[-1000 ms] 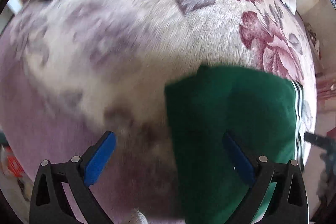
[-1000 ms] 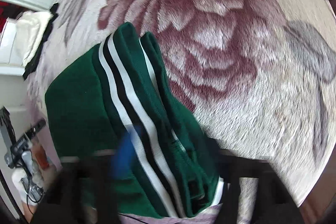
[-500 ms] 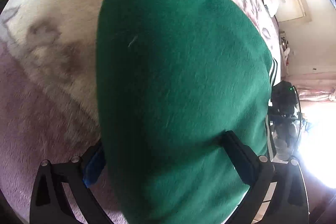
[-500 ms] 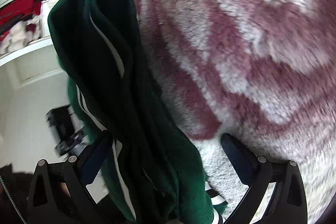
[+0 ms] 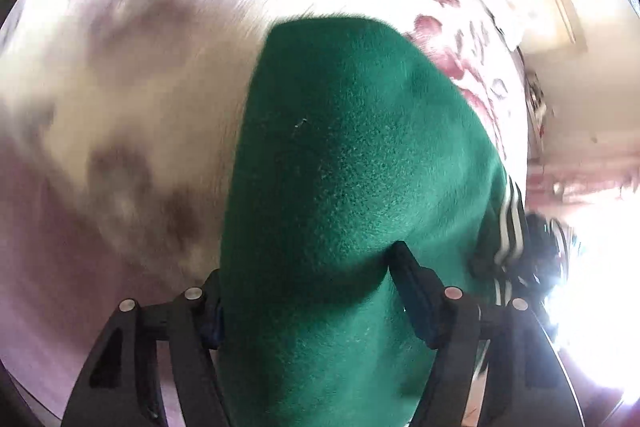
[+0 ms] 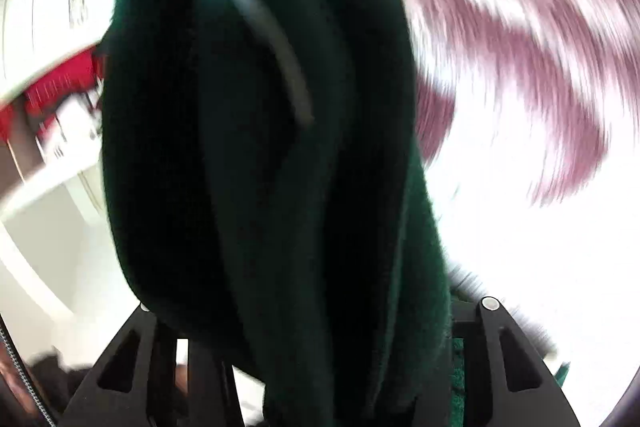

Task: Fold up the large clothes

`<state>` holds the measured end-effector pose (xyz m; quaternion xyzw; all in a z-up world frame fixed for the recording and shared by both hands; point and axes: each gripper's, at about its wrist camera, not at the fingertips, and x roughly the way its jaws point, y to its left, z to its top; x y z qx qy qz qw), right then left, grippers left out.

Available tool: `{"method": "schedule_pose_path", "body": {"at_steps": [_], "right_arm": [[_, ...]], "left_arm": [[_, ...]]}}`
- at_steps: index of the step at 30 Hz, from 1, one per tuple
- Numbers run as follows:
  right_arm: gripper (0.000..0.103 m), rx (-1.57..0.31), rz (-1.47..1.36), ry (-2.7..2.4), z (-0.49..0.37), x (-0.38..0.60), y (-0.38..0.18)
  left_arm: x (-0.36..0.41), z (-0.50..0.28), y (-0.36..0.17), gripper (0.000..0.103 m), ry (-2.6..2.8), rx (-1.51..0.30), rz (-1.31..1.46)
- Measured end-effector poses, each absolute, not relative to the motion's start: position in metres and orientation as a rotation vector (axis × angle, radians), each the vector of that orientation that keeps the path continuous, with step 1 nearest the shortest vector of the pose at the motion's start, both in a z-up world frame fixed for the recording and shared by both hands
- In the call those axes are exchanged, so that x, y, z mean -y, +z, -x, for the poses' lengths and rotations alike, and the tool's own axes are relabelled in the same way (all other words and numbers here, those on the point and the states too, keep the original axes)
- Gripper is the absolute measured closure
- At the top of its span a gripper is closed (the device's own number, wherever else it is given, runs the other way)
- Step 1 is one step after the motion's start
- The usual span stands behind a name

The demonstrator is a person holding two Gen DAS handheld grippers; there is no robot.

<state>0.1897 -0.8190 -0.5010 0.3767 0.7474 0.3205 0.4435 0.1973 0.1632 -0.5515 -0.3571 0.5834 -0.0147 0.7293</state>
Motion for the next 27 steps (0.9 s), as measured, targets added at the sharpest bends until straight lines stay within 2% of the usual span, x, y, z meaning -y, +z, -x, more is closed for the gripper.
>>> {"method": "schedule_pose_path", "body": {"at_steps": [4,5,7,8,11,13,14,16,17,19,23,27], "right_arm": [[0.054,-1.791,-1.201,0.678,-0.135,0.824,-0.508],[0.046,-1.766,-1.183,0.644,-0.125,0.825,-0.514],[0.036,-1.726,-1.099,0.585,-0.115,0.829,-0.524],[0.031,-1.703,-1.057,0.582,-0.114,0.829,-0.527],[0.022,-1.659,-1.115,0.603,-0.115,0.827,-0.539],[0.02,-1.649,-1.117,0.593,-0.121,0.818,-0.543],[0.025,-1.637,-1.107,0.581,-0.125,0.812,-0.542],[0.045,-1.649,-1.128,0.554,-0.131,0.802,-0.538],[0.052,-1.653,-1.15,0.534,-0.134,0.801,-0.534],[0.058,-1.643,-1.162,0.525,-0.14,0.801,-0.52],[0.06,-1.608,-1.175,0.53,-0.169,0.799,-0.48],[0.06,-1.543,-1.16,0.547,-0.227,0.8,-0.444]], "left_arm": [[-0.172,-0.242,-0.558,0.035,-0.201,-1.364,0.642],[-0.172,-0.245,-0.568,0.032,-0.223,-1.401,0.62],[-0.173,-0.244,-0.585,0.017,-0.281,-1.452,0.618],[-0.172,-0.243,-0.591,0.016,-0.317,-1.464,0.642],[-0.167,-0.238,-0.593,0.016,-0.347,-1.446,0.648],[-0.163,-0.238,-0.586,0.019,-0.337,-1.409,0.634],[-0.159,-0.237,-0.581,0.021,-0.322,-1.387,0.629],[-0.157,-0.234,-0.568,0.035,-0.306,-1.361,0.622],[-0.157,-0.235,-0.561,0.039,-0.306,-1.354,0.625],[-0.159,-0.24,-0.551,0.045,-0.314,-1.349,0.647],[-0.16,-0.273,-0.52,0.045,-0.351,-1.34,0.644],[-0.152,-0.342,-0.491,0.045,-0.391,-1.285,0.606]]}}
